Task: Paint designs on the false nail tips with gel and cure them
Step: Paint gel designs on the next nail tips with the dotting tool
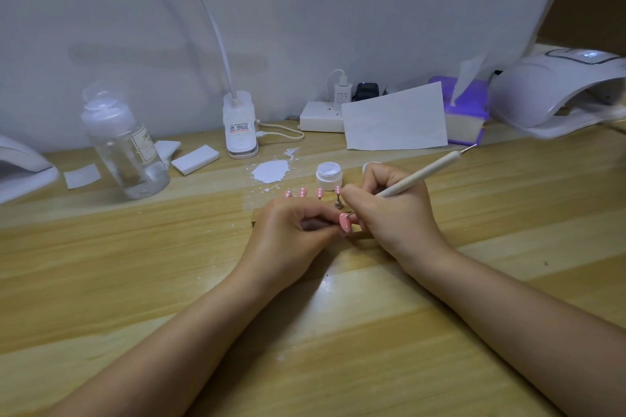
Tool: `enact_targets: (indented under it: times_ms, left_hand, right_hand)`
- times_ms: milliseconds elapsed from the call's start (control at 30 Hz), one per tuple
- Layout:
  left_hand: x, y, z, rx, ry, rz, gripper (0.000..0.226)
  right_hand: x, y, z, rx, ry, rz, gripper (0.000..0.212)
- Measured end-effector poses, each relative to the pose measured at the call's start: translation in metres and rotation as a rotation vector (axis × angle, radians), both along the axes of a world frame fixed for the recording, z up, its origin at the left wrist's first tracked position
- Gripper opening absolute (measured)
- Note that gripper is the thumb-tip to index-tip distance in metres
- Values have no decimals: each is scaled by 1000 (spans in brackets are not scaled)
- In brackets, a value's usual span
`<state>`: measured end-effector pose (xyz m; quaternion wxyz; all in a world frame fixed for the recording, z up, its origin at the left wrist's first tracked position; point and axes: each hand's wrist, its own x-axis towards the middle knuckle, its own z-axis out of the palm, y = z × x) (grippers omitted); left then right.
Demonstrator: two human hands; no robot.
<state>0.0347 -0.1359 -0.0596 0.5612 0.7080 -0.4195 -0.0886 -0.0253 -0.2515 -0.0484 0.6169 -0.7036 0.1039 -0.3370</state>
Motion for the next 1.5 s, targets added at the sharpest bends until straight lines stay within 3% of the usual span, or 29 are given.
enact_targets:
  times_ms: [500, 933, 1100, 1300, 1500]
  left_hand:
    - [0, -1, 1, 5, -32, 3, 13]
    - [-1, 1, 3, 24, 58, 40, 27]
    - [-1, 1, 3, 18, 74, 29, 24]
    - [-1, 0, 3, -5, 104, 19, 23]
    - [0, 0, 2, -21, 99, 14, 22]
  right_hand:
    - [0, 1, 1, 14, 6, -41, 41]
    - [4, -15, 17, 99, -115, -179, 42]
    - [17, -30, 30, 17, 11, -93, 35]
    - [48, -38, 40, -275, 286, -48, 37]
    - [72, -37, 35, -457, 454, -123, 36]
